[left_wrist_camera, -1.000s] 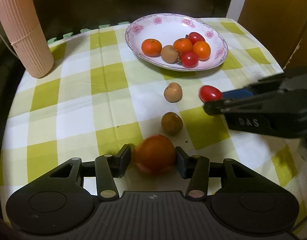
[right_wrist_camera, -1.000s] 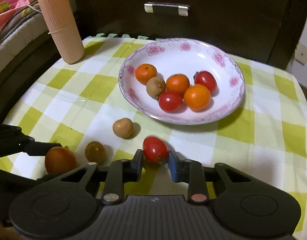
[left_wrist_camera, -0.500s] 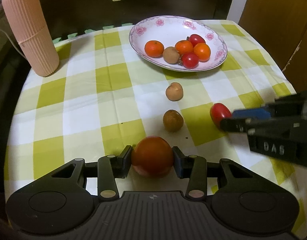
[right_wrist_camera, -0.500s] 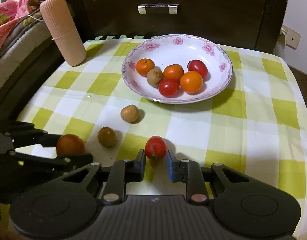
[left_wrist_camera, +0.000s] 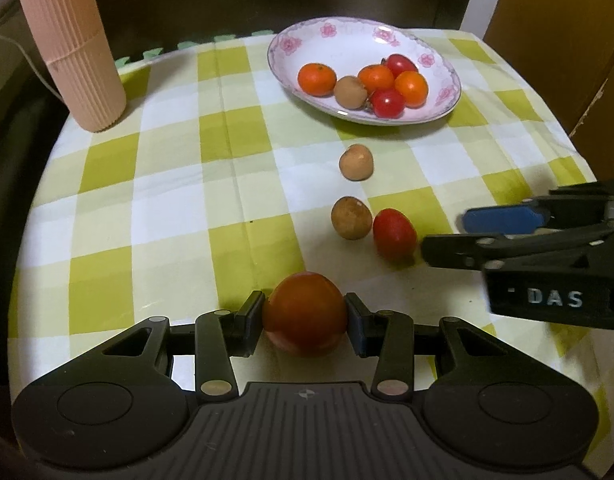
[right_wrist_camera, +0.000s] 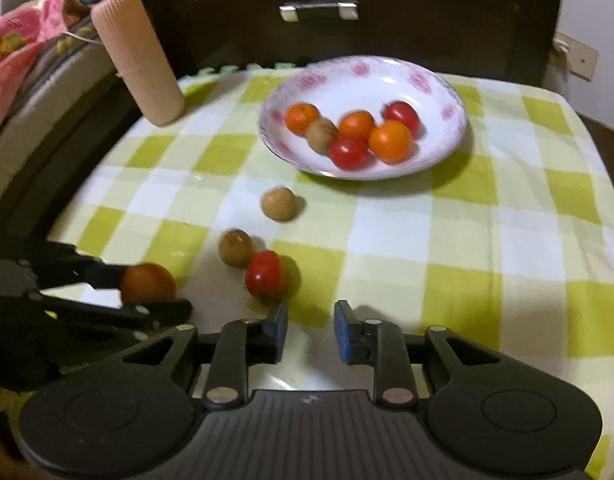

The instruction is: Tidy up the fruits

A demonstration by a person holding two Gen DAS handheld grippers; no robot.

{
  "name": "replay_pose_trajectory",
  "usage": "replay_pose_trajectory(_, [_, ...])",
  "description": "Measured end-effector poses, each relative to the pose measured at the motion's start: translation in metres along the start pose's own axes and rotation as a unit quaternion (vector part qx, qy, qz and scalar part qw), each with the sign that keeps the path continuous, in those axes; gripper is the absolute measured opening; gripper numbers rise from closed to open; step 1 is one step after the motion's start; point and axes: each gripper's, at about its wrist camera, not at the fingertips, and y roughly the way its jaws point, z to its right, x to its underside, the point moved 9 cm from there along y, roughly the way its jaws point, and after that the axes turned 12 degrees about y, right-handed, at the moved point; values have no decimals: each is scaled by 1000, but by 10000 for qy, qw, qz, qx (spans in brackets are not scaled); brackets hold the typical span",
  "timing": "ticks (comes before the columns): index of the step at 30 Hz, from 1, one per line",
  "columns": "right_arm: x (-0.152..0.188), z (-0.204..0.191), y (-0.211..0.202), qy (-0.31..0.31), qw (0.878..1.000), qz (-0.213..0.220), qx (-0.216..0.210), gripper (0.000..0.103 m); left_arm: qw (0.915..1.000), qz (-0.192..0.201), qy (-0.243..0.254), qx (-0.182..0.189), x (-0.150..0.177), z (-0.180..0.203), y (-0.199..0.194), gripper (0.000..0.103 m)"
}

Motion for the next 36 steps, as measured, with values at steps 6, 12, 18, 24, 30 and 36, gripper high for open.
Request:
replay_pose_trajectory(6, [-4, -20, 17, 64, 9994, -57, -347, 41, 10000, 4, 10, 19, 0, -1, 1, 51])
replay_pose_trajectory(12, [-8, -29, 29, 176, 9986, -80, -493, 41, 10000, -9, 52, 30, 0, 1, 1, 52])
replay_pose_trajectory(18, [-10, -36, 37, 113, 9983, -100, -564, 41, 9999, -3, 140, 1, 1, 4, 1, 55])
replay_pose_trajectory(24, [-7, -36, 35, -7, 9985, -97, -537, 40, 9999, 1, 150, 25, 1, 5, 1, 57])
replay_pose_trajectory(30, [-7, -33, 32, -143, 9987, -177, -447, 41, 9999, -5, 134, 43, 2, 5, 1, 57])
replay_pose_trajectory(36, [-7, -13, 25, -367, 9988, -331, -7, 40, 9999, -15, 130, 62, 1, 5, 2, 59])
